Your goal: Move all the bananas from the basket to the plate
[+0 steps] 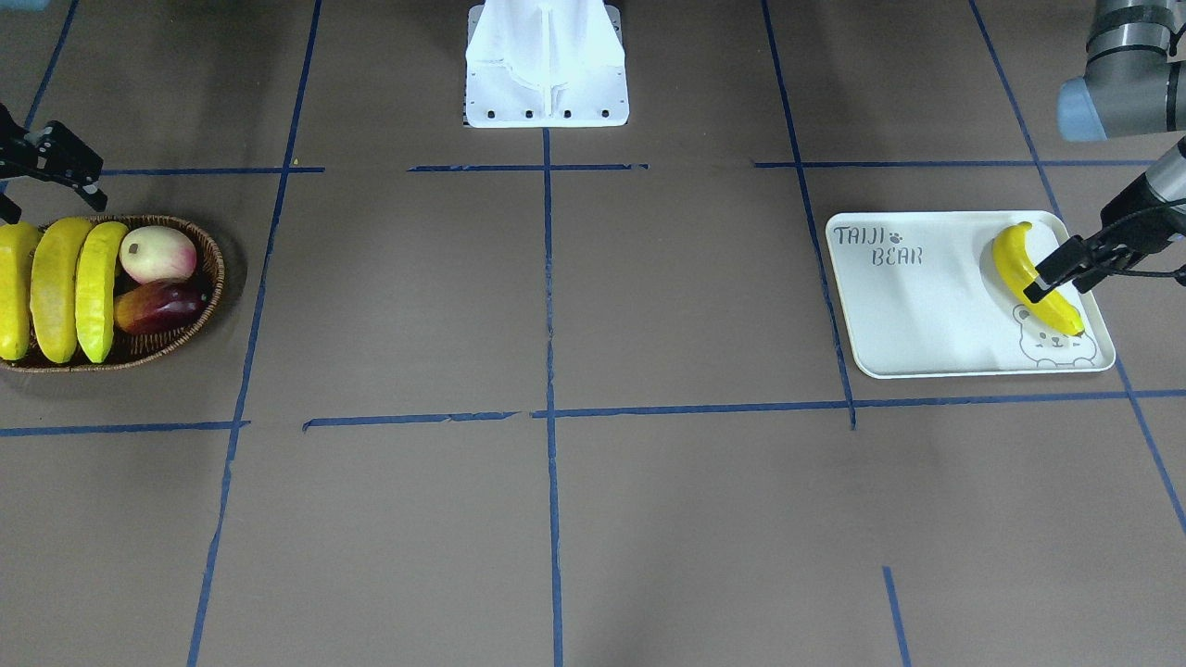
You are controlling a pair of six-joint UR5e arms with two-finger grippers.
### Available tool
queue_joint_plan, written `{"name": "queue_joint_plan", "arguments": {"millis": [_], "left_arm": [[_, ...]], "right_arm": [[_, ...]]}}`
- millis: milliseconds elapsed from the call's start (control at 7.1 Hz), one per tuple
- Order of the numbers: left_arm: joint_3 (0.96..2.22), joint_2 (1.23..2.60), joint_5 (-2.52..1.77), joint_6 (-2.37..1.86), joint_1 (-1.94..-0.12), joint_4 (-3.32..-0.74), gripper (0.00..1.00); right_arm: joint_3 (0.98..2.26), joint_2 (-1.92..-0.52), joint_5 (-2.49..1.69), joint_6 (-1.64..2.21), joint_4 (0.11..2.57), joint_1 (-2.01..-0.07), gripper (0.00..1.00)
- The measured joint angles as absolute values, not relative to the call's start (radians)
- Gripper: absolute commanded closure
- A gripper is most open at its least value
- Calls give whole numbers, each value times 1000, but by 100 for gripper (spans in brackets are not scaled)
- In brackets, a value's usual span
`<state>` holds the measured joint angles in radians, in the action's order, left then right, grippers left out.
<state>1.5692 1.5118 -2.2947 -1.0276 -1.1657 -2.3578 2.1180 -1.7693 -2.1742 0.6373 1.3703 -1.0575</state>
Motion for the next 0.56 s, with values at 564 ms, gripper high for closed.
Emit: {"name": "queue_joint_plan", "arguments": {"millis": [564], "left_arm": [[1569,1514,-2295,-1028,-1166,-2359,1]], "right_arm": [[2057,-1767,-2075,624,1434,-978,16]]}}
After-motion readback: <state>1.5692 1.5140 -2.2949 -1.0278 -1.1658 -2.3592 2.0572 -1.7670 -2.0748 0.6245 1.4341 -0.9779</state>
